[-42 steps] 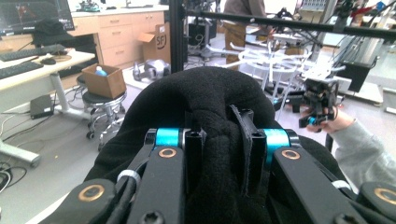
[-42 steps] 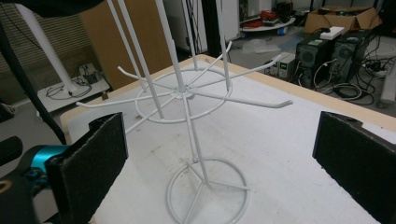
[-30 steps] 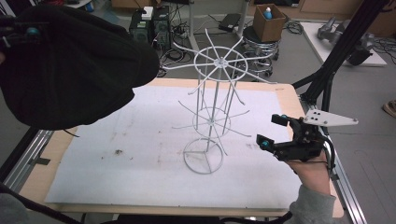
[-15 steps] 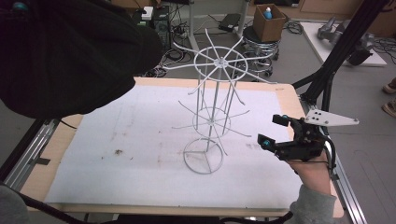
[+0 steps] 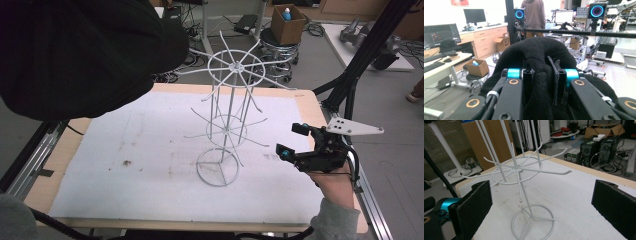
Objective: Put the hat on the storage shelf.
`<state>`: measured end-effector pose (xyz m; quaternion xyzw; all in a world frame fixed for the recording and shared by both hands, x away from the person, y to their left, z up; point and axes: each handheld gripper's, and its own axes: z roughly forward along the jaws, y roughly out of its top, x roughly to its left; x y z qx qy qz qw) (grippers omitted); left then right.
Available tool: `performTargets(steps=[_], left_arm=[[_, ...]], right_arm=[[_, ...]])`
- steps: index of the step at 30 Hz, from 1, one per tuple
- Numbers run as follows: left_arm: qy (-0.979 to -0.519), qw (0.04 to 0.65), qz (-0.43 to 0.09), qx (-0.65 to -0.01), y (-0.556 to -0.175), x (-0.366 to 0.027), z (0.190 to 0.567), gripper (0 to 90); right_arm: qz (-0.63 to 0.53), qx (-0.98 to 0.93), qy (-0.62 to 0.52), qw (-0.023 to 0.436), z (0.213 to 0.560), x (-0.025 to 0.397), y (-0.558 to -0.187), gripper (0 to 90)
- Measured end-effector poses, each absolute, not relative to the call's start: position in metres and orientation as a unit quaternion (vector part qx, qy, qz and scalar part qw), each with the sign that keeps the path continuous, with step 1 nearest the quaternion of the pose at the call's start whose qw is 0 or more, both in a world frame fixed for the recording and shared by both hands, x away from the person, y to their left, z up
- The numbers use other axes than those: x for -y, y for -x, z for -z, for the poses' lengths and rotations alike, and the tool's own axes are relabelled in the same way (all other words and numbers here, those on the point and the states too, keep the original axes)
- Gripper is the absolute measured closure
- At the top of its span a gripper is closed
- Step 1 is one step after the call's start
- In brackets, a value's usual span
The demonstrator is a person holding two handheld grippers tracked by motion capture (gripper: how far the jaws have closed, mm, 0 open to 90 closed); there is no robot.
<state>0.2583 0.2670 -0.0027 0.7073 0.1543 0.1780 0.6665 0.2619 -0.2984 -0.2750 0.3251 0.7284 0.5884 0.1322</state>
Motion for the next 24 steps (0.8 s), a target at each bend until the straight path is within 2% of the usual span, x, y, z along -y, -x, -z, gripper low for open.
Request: performTargets(steps=[12, 24], left_arm=[[-0.712, 0.67, -0.158, -0.136, -0.271, -0.237, 0.003, 76.2], [-0.716, 0.666, -0.166, -0.129, -0.275, -0.222, 0.006, 76.2]], right_arm=[[-0.594, -0.724, -0.324, 0.133, 0.274, 0.302, -0.26, 2.1], [-0.594, -0.724, -0.324, 0.134, 0.274, 0.303, -0.258, 2.1]])
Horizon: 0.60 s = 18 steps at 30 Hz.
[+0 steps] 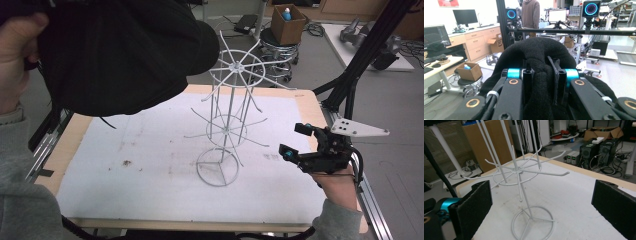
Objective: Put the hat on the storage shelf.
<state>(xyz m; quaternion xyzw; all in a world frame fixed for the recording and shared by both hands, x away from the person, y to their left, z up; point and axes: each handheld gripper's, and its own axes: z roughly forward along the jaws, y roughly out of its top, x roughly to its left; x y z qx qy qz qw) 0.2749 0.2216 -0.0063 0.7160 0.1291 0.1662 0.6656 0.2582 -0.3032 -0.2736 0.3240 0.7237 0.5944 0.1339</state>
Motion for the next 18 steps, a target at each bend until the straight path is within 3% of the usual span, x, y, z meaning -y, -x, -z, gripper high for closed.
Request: performTargets(steps=[18], left_arm=[[-0.724, 0.657, -0.163, -0.132, -0.281, -0.211, 0.024, 76.1]], right_arm=[[-0.594, -0.724, -0.322, 0.135, 0.273, 0.303, -0.257, 2.1]])
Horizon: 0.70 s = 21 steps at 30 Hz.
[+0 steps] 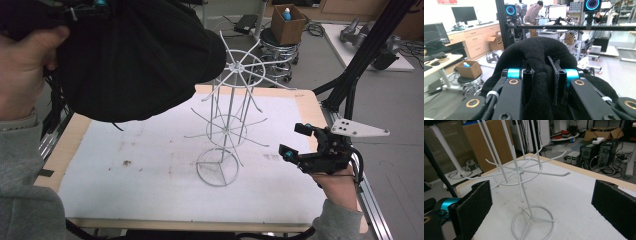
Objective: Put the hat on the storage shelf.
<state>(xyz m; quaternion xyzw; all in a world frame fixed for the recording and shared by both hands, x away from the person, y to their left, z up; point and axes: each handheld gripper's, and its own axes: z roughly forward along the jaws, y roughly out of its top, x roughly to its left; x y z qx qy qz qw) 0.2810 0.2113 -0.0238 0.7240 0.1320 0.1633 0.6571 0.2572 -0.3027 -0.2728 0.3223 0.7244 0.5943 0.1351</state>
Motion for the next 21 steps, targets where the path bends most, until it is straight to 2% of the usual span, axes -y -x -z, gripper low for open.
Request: performTargets(steps=[21], left_arm=[[-0.742, 0.638, -0.155, -0.136, -0.279, -0.213, 0.058, 75.6]], right_arm=[[-0.592, -0.728, -0.319, 0.135, 0.272, 0.298, -0.257, 2.1]])
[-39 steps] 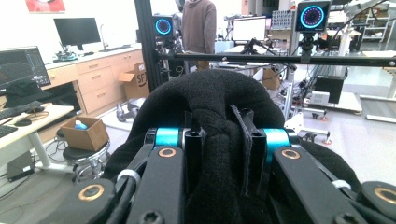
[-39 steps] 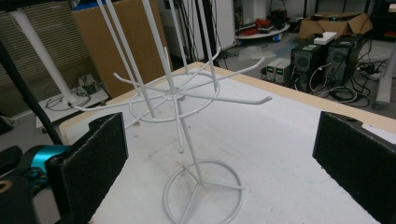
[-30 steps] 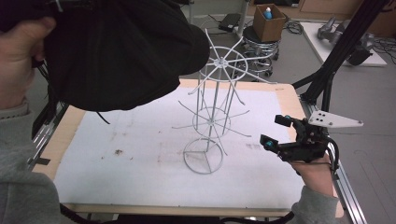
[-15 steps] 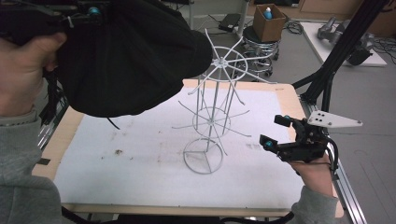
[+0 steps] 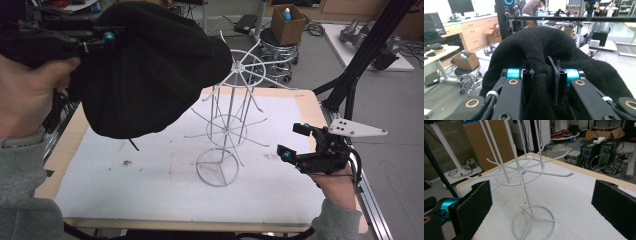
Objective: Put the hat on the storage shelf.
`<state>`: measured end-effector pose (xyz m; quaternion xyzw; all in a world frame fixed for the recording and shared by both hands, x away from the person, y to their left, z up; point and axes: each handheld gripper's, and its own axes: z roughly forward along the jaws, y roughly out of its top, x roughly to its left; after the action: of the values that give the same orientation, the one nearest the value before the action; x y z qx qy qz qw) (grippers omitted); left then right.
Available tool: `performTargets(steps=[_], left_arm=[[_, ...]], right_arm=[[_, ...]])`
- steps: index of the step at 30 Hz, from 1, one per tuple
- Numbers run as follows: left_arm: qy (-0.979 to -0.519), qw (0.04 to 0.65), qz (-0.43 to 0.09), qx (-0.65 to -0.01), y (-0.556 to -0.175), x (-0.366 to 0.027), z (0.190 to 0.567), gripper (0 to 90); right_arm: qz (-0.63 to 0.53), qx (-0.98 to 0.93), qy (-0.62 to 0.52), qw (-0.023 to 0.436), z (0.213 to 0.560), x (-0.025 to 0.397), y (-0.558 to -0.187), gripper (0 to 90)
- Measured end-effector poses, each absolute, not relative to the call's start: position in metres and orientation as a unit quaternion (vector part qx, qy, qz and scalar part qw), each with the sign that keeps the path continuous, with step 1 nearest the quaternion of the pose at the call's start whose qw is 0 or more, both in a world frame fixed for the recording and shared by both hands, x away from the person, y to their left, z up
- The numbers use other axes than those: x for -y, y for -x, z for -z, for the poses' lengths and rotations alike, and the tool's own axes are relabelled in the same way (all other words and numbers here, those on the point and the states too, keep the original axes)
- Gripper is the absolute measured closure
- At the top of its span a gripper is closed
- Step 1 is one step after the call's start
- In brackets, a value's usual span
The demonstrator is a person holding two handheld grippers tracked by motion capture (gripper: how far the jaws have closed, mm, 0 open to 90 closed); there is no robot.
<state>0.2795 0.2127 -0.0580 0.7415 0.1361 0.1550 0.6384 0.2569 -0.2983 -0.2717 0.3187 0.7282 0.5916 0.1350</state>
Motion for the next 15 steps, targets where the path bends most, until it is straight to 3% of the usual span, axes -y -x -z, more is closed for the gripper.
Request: performTargets(steps=[15], left_arm=[[-0.739, 0.643, -0.13, -0.152, -0.284, -0.224, 0.095, 75.1]], right_arm=[[-0.588, -0.733, -0.314, 0.136, 0.271, 0.293, -0.257, 2.1]])
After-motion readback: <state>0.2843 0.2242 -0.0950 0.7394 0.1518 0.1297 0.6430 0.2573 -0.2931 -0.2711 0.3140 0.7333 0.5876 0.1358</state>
